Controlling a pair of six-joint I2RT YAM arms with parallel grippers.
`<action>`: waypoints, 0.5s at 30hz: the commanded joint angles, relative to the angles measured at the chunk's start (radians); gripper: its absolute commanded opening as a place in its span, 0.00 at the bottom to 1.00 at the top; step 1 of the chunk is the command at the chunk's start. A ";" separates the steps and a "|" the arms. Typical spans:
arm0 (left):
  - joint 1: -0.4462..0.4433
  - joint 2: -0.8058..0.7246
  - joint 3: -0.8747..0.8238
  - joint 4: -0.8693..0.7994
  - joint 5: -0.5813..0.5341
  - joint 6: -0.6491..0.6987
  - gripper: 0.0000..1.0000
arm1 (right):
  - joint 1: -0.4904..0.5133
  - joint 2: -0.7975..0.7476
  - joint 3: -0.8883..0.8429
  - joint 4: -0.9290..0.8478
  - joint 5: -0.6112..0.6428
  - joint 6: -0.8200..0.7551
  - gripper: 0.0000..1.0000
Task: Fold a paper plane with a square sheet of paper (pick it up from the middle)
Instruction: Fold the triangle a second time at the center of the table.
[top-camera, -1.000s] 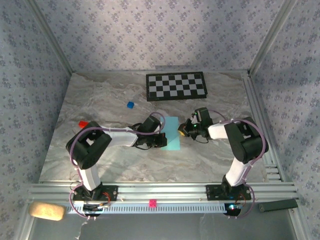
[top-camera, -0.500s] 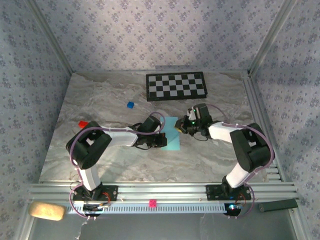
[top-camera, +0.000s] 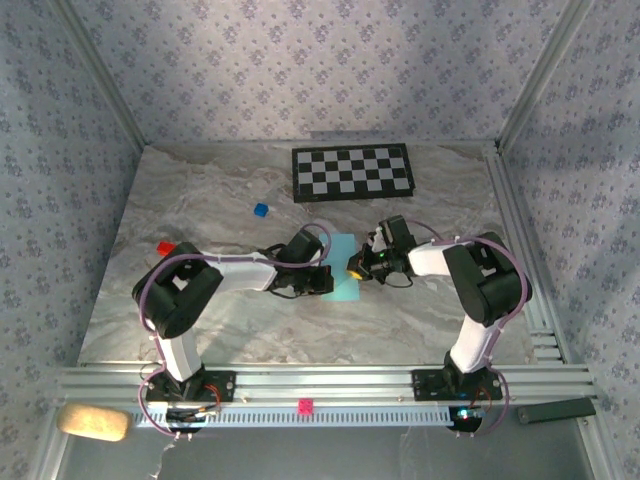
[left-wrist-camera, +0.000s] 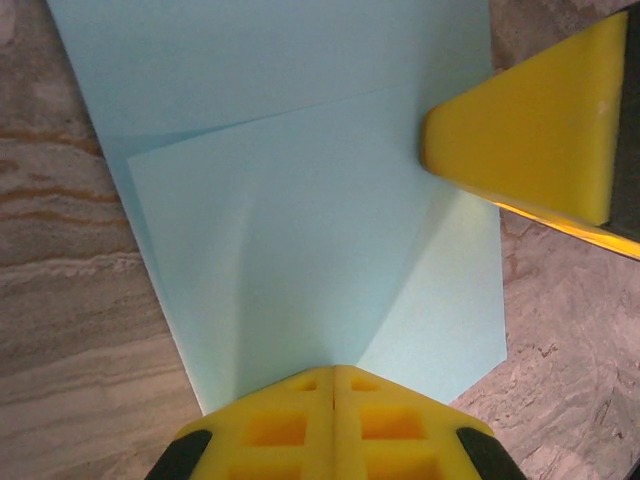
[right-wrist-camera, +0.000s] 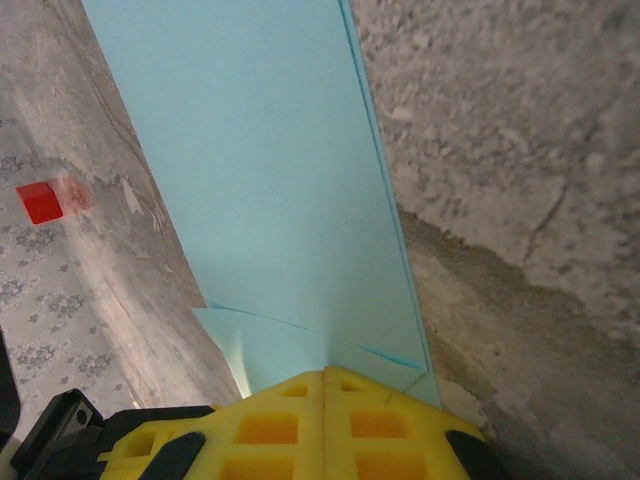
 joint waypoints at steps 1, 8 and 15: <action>-0.002 -0.045 0.049 -0.104 0.018 0.024 0.05 | -0.015 0.036 -0.025 -0.081 0.078 -0.029 0.01; -0.001 -0.003 0.139 -0.070 0.076 0.034 0.10 | -0.009 0.036 -0.017 -0.084 0.084 -0.029 0.01; -0.002 0.091 0.183 -0.107 0.080 0.044 0.11 | -0.009 0.037 -0.022 -0.087 0.089 -0.030 0.01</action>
